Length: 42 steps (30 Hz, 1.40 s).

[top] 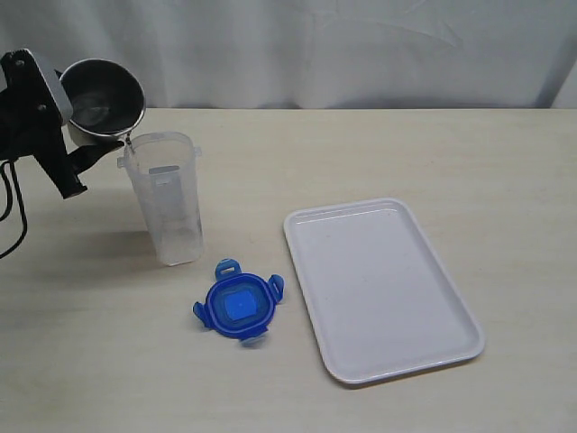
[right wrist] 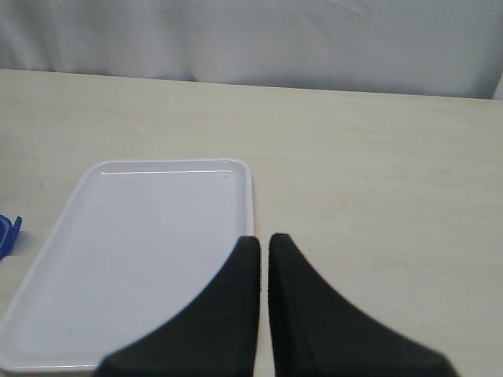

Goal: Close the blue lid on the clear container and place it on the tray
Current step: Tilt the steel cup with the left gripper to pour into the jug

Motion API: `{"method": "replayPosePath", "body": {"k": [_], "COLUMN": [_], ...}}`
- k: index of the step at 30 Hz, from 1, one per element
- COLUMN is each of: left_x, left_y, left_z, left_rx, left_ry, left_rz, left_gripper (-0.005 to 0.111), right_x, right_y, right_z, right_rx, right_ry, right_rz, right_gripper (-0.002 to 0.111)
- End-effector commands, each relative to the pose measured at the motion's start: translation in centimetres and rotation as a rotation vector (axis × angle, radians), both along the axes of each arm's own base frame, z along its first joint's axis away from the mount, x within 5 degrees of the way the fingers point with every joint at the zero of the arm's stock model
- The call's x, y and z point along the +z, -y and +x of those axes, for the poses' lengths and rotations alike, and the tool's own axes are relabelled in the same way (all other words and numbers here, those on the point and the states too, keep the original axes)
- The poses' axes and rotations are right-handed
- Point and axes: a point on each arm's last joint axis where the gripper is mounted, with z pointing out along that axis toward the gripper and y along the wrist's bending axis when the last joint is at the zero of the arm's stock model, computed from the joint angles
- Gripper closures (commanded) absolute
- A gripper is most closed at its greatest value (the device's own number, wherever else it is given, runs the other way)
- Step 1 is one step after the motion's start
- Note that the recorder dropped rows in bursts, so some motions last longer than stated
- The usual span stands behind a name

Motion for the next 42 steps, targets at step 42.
{"method": "replayPosePath", "body": {"k": [42], "left_x": [1.8], "left_y": [1.6], "left_z": [0.3], "left_rx": [-0.017], "left_ry": [0.093], "left_rz": [-0.082], "left_gripper": [0.107], "right_x": [-0.1], "right_y": [0.0], "right_z": [0.0], "right_rx": [0.003], "right_ry": [0.002], "right_rz": [-0.002], "right_gripper": [0.104]}}
